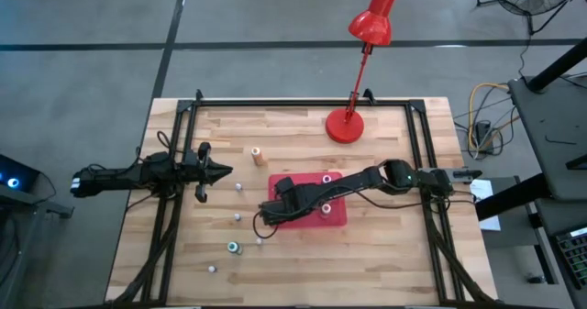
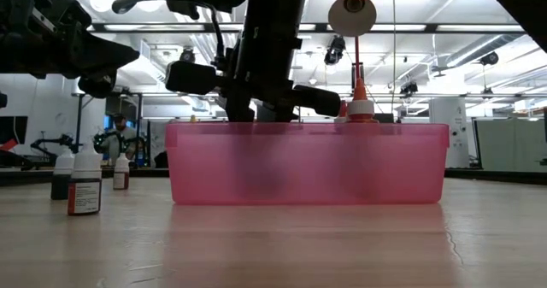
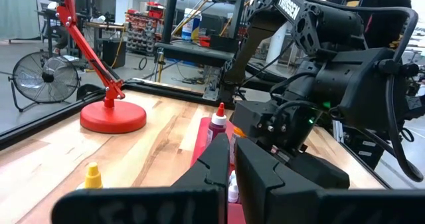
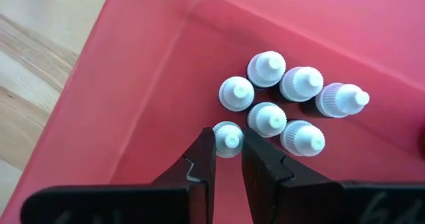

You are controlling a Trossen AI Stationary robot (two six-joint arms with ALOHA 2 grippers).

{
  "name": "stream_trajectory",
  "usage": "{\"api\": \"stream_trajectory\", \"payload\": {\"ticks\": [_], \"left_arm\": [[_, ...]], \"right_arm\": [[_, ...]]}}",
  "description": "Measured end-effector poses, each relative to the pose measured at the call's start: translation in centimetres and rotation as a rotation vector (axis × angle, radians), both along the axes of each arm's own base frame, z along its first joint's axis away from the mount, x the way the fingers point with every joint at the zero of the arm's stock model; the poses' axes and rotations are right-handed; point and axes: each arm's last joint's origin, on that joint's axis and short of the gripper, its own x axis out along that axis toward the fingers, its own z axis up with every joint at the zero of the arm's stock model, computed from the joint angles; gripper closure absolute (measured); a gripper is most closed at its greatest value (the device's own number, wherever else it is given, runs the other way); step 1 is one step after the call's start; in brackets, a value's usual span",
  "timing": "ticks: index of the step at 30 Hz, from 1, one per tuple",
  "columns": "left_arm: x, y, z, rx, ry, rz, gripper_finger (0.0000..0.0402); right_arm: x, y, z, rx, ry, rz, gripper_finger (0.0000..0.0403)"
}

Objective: Pick & Place food coloring
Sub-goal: Put the small violet food coloring bottle into the red bin

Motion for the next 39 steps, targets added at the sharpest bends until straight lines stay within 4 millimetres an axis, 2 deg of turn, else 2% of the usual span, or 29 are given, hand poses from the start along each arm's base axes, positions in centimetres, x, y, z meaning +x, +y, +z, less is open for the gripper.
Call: {"api": "stream_trajectory", "payload": {"ticks": [16, 28, 35, 39], "left_arm": [[0.0, 0.0, 0.0, 0.0, 0.0, 0.0, 0.0402], [0.0, 0.0, 0.0, 0.0, 0.0, 0.0, 0.0402], [0.0, 0.0, 0.0, 0.0, 0.0, 0.0, 0.0402], [0.0, 0.0, 0.0, 0.0, 0.0, 0.0, 0.0402]], "right_arm": [[0.19, 0.07, -0.13, -0.012, -0.005, 0.059, 0.0356], [0.32, 0.09, -0.13, -0.01, -0.013, 0.073, 0.0299], [0.33, 0.1, 0.06, -0.006, -0.015, 0.074, 0.0284], [0.09, 0.07, 0.81, -0.012, 0.009, 0.074, 0.0283]]}}
